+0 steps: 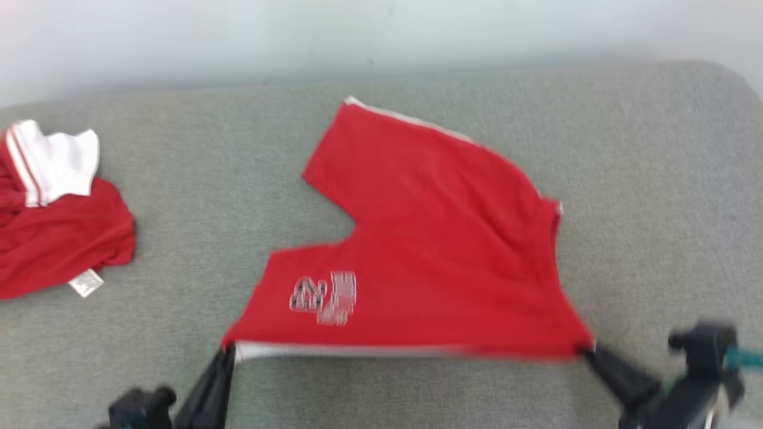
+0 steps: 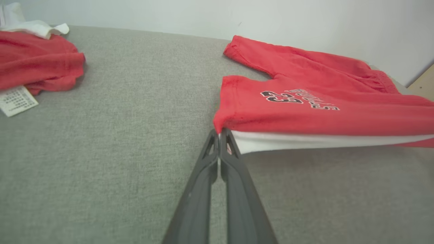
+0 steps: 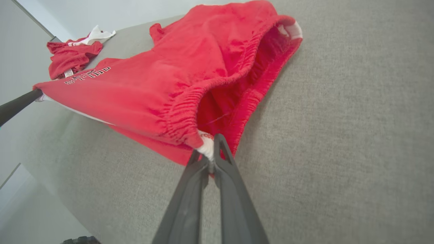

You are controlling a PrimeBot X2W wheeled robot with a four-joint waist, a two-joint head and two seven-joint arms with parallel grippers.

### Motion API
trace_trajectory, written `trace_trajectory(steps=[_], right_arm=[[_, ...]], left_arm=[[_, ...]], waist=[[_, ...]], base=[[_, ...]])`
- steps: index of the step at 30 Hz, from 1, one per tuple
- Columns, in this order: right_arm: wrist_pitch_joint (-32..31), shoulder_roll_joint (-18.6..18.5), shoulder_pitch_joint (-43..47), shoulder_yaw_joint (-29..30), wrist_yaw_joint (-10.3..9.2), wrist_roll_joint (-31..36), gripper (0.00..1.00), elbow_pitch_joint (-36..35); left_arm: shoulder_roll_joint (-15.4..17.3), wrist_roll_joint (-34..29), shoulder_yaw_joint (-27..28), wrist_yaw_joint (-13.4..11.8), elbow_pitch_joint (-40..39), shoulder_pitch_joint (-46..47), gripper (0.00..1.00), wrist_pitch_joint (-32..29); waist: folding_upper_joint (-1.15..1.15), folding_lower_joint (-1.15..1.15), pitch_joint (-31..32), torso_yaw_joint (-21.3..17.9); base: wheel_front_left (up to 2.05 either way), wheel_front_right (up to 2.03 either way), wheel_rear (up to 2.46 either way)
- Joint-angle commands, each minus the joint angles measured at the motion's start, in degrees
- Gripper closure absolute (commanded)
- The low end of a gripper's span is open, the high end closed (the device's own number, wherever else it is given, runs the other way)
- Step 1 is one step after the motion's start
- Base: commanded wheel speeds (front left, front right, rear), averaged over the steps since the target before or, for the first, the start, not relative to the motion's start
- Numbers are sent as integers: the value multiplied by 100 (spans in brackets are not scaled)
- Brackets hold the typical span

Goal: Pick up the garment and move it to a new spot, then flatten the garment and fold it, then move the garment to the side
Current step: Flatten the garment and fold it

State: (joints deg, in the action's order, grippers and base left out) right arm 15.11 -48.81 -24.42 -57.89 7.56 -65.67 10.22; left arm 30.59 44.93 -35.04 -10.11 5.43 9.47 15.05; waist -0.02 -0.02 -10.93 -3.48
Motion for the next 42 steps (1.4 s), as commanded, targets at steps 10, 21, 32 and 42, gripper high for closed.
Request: trace_trajectory(steps=[10, 21, 32, 42], right_arm=[[4, 354, 2016, 703, -17, 348, 100, -48], [-91, 696, 2537, 1253, -16, 544, 100, -610], [-92, 1112, 1847, 1642, -15, 252, 100, -981], [7, 1667, 847, 1825, -14, 363, 100, -621]], left_arm=[[-270, -302, 435, 224, 388, -1067, 100, 19], [-162, -695, 521, 501, 381, -776, 100, -38], [286, -1370, 211, 1175, 180, 1376, 100, -1024], [336, -1588, -259, 1718, 996, 3414, 100, -1775]], waist=[[2, 2, 561, 245], [2, 2, 489, 139], [2, 2, 37, -250], [2, 2, -685, -802]], base=[[0, 0, 0], [0, 0, 0], [0, 0, 0], [0, 0, 0]])
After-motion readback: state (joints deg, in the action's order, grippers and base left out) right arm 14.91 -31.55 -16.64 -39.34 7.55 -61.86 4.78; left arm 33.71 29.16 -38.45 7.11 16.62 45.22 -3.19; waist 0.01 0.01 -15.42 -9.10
